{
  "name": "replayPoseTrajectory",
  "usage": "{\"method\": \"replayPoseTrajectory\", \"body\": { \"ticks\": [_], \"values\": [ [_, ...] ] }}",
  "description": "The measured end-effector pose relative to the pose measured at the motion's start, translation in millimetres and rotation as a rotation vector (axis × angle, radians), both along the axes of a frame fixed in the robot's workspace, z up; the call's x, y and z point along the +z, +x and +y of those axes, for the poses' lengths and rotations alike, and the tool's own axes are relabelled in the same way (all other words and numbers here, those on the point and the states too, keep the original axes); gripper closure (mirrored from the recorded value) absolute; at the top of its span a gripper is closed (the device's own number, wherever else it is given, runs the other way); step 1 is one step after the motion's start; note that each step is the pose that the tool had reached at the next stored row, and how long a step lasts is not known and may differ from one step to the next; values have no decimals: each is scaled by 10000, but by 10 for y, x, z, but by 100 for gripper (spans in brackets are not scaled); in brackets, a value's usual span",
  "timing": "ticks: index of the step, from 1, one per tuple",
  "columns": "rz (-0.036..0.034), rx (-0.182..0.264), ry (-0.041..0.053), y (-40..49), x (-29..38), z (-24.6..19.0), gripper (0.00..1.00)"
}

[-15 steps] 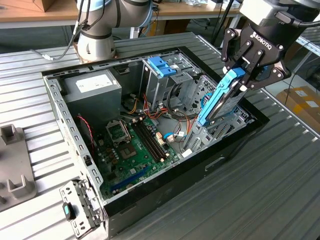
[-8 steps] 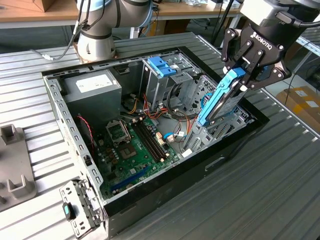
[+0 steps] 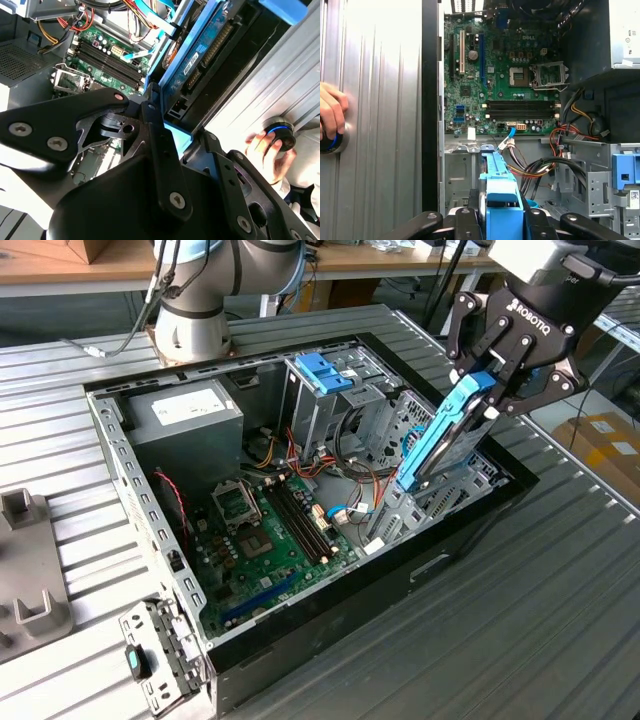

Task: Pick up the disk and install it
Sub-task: 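Insert the disk into the insertion slot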

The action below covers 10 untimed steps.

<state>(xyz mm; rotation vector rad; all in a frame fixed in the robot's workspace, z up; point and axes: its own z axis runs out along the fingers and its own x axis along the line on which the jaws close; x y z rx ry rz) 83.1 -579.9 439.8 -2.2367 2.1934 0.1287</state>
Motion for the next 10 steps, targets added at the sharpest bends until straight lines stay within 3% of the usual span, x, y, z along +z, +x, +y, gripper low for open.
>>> {"method": "replayPoseTrajectory", "body": {
  "ticks": [10],
  "values": [
    [52, 0, 0, 0, -114, -7, 63]
  ]
}}
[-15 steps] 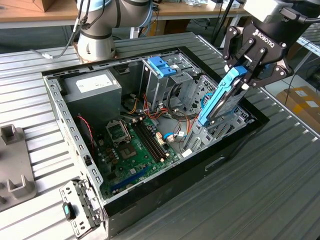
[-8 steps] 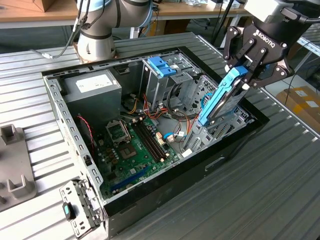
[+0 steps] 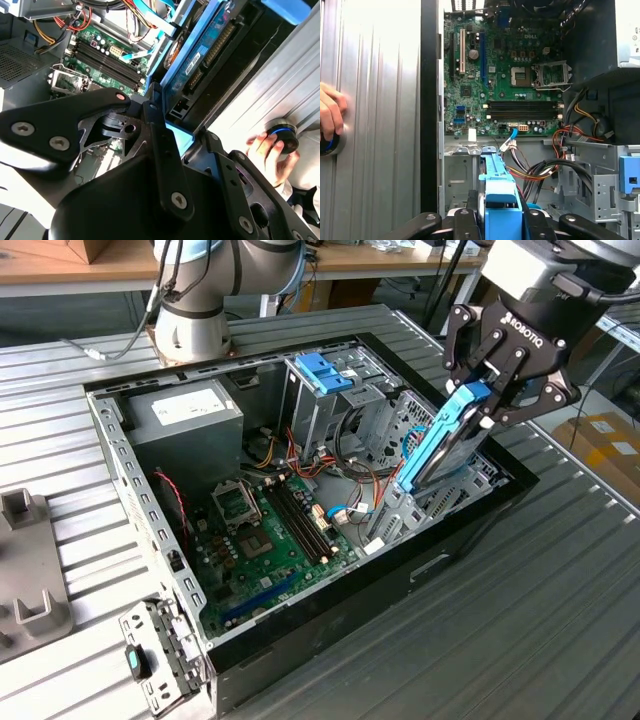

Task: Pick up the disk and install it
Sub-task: 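Insert the disk into the insertion slot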

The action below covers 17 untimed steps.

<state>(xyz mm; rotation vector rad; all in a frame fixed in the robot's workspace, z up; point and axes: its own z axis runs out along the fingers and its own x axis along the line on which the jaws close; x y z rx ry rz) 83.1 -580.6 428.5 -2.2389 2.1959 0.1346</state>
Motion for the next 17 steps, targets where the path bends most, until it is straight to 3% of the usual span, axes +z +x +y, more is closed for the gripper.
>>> {"method": "replayPoseTrajectory", "body": {
  "ticks": [7, 10, 11, 12, 13, 14, 15, 17],
  "values": [
    [1, 0, -1, 0, -89, -1, 63],
    [1, 0, 0, 0, -153, -1, 63],
    [2, 1, 0, 0, -233, -1, 63],
    [1, 1, -2, 0, -249, -1, 62],
    [1, 1, 3, 0, -233, -2, 49],
    [12, 3, 115, 9, -121, -1, 64],
    [21, 3, 111, 16, -127, -1, 64],
    [47, 2, 111, 30, -145, -1, 76]
  ]
}}
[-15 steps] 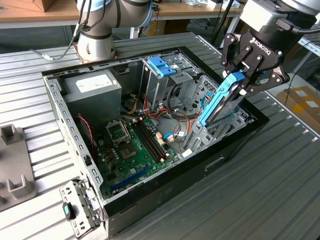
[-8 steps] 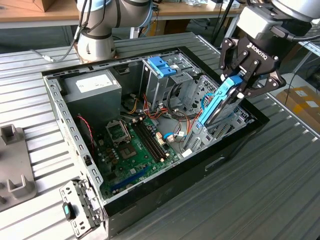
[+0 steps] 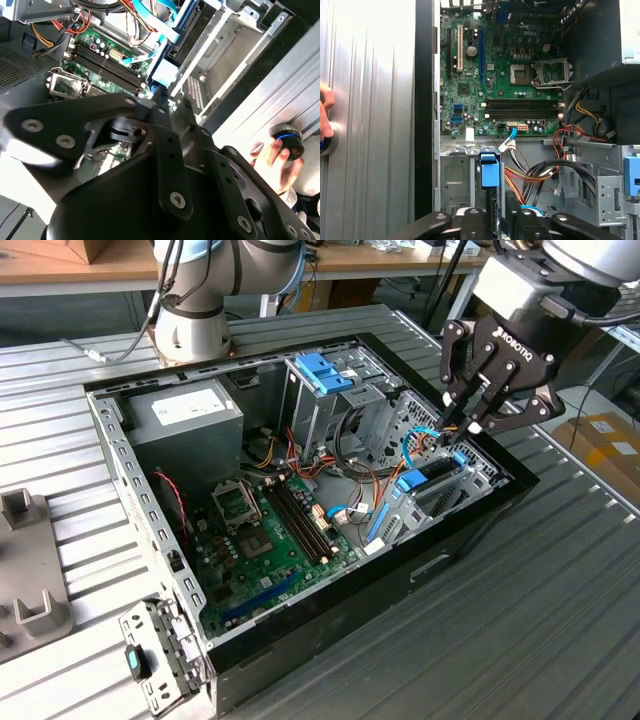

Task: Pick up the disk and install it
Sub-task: 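Insert the disk into the insertion slot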

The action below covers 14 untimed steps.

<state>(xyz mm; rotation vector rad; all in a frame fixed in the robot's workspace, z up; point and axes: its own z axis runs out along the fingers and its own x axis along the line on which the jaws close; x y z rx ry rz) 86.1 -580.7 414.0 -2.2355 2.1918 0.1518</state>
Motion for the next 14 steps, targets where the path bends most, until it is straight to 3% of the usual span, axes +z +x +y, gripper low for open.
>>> {"method": "replayPoseTrajectory", "body": {
  "ticks": [2, 5, 8, 12, 14],
  "values": [
    [39, -1, 0, 20, -26, 0, 76],
    [102, -1, 1, 57, -66, 0, 90],
    [189, 0, 0, 134, -108, 0, 90],
    [330, 0, 0, 299, -146, 2, 90],
    [357, -1, 0, 343, -151, 4, 90]
  ]
}}
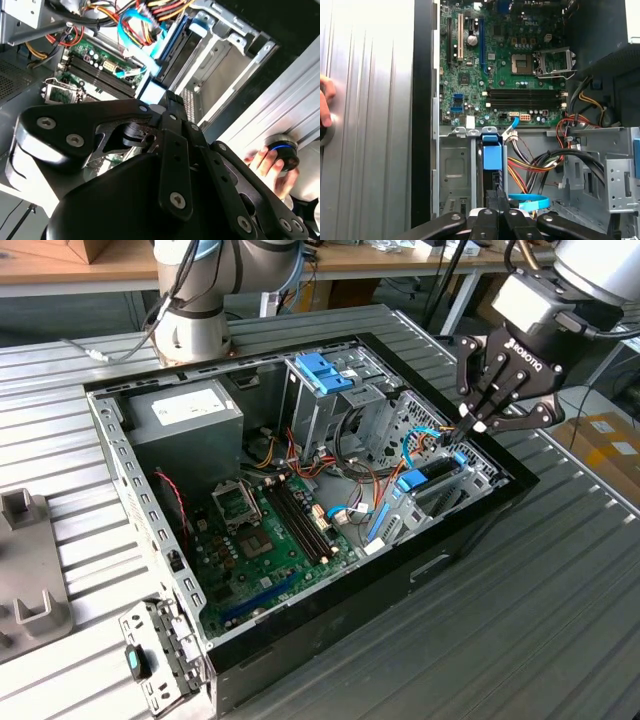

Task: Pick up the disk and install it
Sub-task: 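Insert the disk into the insertion slot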

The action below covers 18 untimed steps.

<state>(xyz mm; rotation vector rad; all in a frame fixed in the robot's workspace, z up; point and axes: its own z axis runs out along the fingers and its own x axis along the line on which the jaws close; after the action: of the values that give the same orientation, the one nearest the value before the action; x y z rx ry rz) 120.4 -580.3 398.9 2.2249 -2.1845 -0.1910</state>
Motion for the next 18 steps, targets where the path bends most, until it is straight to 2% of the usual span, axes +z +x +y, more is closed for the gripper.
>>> {"method": "replayPoseTrajectory", "body": {
  "ticks": [4, 8, 11, 14, 18],
  "values": [
    [60, 1, 0, 120, -5, 17, 90],
    [124, 1, 0, 238, -11, 54, 90],
    [199, 0, 1, 343, -24, 61, 90],
    [236, 1, 0, 404, -30, 62, 90],
    [237, 0, 0, 406, -31, 62, 90]
  ]
}}
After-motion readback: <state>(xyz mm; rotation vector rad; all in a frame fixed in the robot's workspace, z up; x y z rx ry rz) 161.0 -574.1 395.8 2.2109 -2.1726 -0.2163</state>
